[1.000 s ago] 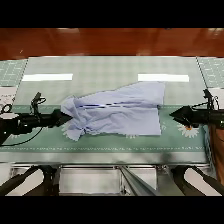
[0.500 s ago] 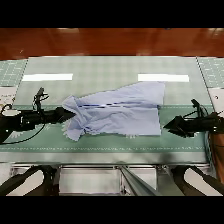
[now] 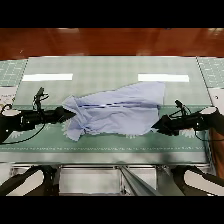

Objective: Fold the shirts.

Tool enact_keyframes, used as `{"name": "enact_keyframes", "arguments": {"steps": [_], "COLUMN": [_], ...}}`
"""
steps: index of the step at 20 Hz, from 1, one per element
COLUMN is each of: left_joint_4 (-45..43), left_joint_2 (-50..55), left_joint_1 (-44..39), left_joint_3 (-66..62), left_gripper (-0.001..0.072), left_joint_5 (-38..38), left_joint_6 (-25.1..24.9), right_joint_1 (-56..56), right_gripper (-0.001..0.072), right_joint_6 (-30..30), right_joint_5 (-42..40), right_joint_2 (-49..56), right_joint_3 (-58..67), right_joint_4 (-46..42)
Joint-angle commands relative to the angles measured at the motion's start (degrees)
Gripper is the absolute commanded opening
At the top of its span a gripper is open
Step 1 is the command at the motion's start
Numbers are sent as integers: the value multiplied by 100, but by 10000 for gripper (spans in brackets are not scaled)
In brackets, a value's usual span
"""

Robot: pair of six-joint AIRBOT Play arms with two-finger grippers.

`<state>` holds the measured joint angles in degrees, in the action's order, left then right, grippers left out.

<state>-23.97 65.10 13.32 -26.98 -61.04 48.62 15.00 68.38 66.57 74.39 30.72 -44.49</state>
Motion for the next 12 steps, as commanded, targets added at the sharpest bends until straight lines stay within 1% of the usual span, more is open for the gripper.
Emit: {"name": "enact_keyframes", "arguments": {"steps": [1, 2, 4, 6, 8, 10, 12], "left_joint_4": [0, 4, 4, 7, 11, 17, 33], "left_joint_2": [0, -11, -28, -109, -348, -717, -990], "left_joint_1": [0, 0, 46, 208, 389, 457, 457], "left_joint_3": [-7, -9, -179, -643, -1403, -2378, -3397], "left_gripper": [21, 21, 21, 21, 21, 21, 21], "left_joint_5": [-4, -13, -273, -789, -1137, -1147, -1143], "left_joint_6": [2, 4, 4, 50, 437, 811, 1058], "right_joint_1": [-448, -511, -516, -422, -317, -249, -245], "right_gripper": [152, 29, 29, 28, 28, 28, 28], "right_joint_6": [-190, -358, -374, -243, 48, 356, 614], "right_joint_5": [-260, -232, 92, 476, 678, 791, 835], "right_joint_2": [192, 192, 181, 9, -341, -678, -907], "right_joint_3": [260, 411, 839, 1558, 2605, 3939, 5386], "right_joint_4": [588, 684, 715, 531, 308, -50, -426]}}
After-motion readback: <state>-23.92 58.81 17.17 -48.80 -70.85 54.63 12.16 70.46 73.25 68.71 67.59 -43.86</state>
